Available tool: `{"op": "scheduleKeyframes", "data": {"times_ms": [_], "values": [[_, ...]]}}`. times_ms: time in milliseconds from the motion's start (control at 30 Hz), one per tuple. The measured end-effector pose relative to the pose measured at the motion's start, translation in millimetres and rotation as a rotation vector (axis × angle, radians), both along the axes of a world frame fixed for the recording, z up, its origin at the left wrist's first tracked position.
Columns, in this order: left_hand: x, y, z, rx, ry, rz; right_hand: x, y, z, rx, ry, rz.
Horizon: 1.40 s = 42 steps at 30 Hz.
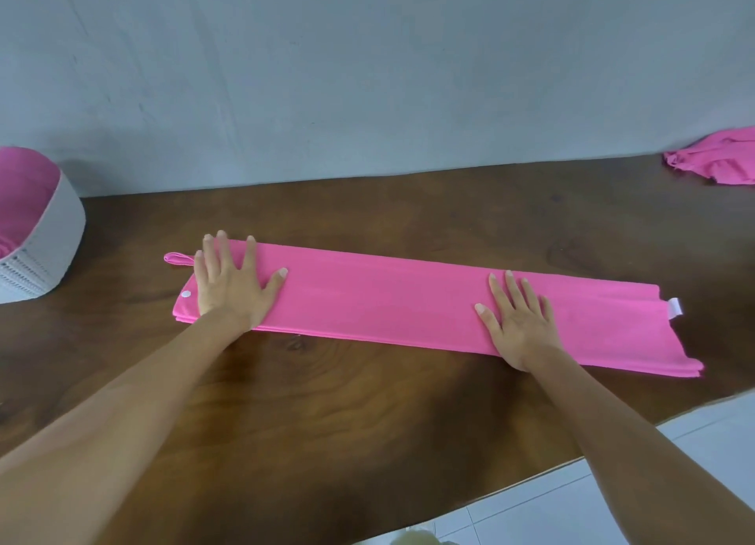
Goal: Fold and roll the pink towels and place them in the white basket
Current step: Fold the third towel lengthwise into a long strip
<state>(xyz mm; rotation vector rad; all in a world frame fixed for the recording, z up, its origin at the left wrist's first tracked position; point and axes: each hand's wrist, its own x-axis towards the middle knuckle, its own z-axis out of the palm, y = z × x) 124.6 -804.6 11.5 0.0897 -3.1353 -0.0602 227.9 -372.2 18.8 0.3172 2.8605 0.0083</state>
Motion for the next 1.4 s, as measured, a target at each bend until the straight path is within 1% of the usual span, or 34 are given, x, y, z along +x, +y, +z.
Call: {"op": "scheduleKeyframes", "data": {"times_ms": [100, 267, 367, 467, 567, 667, 800, 933, 1133, 1233, 1333, 1400], "values": [[8, 46, 6, 0.025, 0.008, -0.182, 0, 1, -2, -0.022, 0.022, -0.001], [28, 146, 8, 0.161, -0.03, -0.411, 0, 3, -5, -0.058, 0.041, -0.009], [44, 207, 7, 0.245, -0.059, -0.477, -1, 3, -7, -0.082, 0.055, -0.007], [59, 264, 7, 0.286, -0.08, -0.529, -3, 9, -5, -0.128, 0.078, 0.01], [64, 301, 4, 0.309, -0.111, -0.499, -1, 27, -3, -0.174, 0.116, 0.069], [68, 314, -3, 0.266, -0.087, -0.458, 5, 49, -4, -0.184, 0.12, 0.122], [69, 319, -8, 0.235, -0.052, -0.441, 11, 94, -8, -0.149, 0.136, 0.143], [69, 318, -11, 0.191, -0.033, -0.434, 23, 144, -10, -0.111, 0.133, 0.208], [69, 315, -15, 0.178, -0.016, -0.444, 38, 226, -11, -0.08, 0.113, 0.219], [70, 316, -14, 0.178, -0.016, -0.434, 41, 265, -7, -0.051, 0.091, 0.277], [71, 318, -14, 0.185, -0.021, -0.43, 44, 282, -5, -0.057, 0.06, 0.359], [72, 319, -14, 0.191, -0.021, -0.427, 45, 283, -7, -0.061, 0.054, 0.37]]}}
